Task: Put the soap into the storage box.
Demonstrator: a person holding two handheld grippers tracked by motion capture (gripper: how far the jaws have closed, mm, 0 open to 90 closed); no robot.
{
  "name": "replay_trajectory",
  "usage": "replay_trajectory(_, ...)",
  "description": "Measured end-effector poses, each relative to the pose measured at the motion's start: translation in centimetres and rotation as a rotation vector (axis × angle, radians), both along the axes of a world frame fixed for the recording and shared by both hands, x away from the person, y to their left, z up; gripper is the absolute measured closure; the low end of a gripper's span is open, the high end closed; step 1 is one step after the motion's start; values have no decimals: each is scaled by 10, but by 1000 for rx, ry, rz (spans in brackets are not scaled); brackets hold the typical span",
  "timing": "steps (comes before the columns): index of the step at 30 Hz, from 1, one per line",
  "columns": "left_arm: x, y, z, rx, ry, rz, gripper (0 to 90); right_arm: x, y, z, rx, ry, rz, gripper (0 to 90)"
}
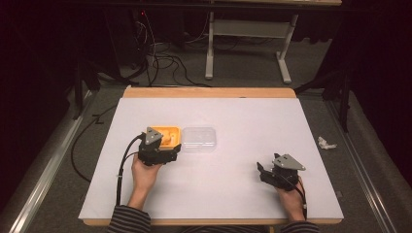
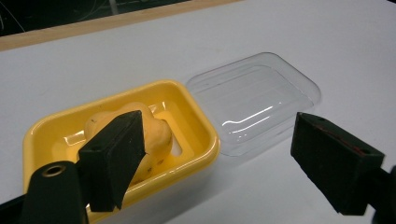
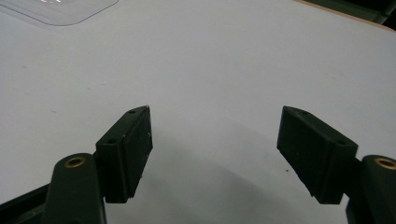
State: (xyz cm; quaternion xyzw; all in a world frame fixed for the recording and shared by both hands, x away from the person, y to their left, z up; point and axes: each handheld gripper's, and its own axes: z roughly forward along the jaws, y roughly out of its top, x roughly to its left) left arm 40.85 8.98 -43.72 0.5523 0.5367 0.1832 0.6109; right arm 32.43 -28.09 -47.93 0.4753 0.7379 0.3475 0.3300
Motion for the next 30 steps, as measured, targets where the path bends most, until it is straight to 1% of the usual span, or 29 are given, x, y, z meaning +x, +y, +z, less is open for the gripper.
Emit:
replay_trajectory(1, -1, -2, 0, -5, 0, -1, 182, 0, 0, 0, 1, 2, -2, 271)
replay_trajectory(4, -3, -3, -1, -2, -1, -8, 182, 0, 0, 0, 1, 2, -1, 271)
replay_trajectory(5, -3, -5, -1, -11, -1, -8, 182, 0, 0, 0, 1, 2, -1, 271)
replay_trajectory(6, -5, -5, -1, -2, -2, -14, 182, 0, 0, 0, 2, 2, -1, 271)
replay_trajectory(11, -8, -8, -4, -12, -1, -21, 182, 0, 0, 0, 1, 2, 0, 271)
replay_trajectory(18, -12, -10, -7, -3, 2, -36, 182, 0, 0, 0, 1, 1, 1, 271)
replay_trajectory(21, -13, -11, -7, -9, 5, -36, 184, 0, 0, 0, 3, 3, 0, 272)
replay_trajectory(22, -13, -11, -8, -2, 6, -35, 185, 0, 0, 0, 3, 3, 0, 271)
replay_trajectory(25, -16, -12, -8, -1, 7, -44, 184, 0, 0, 0, 4, 3, 0, 272)
replay_trajectory(27, -18, -14, -8, -17, 3, -43, 185, 0, 0, 0, 5, 3, 0, 272)
replay_trajectory(30, -21, -14, -9, -16, 3, -48, 185, 0, 0, 0, 5, 2, 0, 272)
